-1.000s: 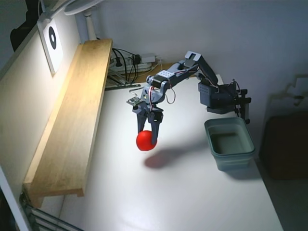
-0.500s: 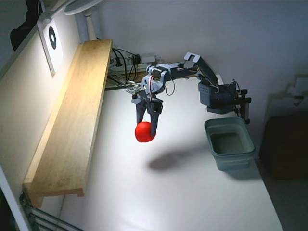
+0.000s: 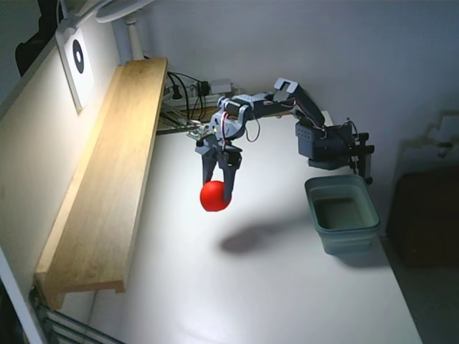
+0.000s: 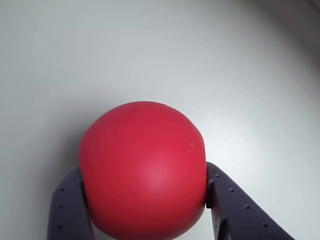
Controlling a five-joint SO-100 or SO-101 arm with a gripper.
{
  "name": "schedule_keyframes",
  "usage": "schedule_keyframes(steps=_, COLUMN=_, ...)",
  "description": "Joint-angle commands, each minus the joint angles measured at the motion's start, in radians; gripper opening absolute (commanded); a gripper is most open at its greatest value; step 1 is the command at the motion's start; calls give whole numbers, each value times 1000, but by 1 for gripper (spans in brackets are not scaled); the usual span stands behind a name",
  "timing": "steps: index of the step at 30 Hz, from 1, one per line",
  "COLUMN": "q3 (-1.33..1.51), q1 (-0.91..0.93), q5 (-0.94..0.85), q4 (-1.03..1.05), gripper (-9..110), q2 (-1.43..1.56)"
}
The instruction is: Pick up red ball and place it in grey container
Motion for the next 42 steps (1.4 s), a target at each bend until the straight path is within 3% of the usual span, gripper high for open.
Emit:
schedule_keyframes(steps=1, q3=-53, q1=-8, q5=2, q4=1, gripper=23, q2=27)
schedule_keyframes(steps=5, q3=-32, q1=-8, q5=2, q4=-8, gripper=23, q2=38)
schedule_keyframes(steps=21, q3=548, q1=-8, q5=2, q4=-181, gripper=23, q2=446)
schedule_keyframes(steps=33, q3=495, q1=-8, q5=2, q4=-142, gripper=23, q2=433)
schedule_keyframes(steps=42, q3=223, q1=-8, q5=2, q4=53, gripper=23, q2=354)
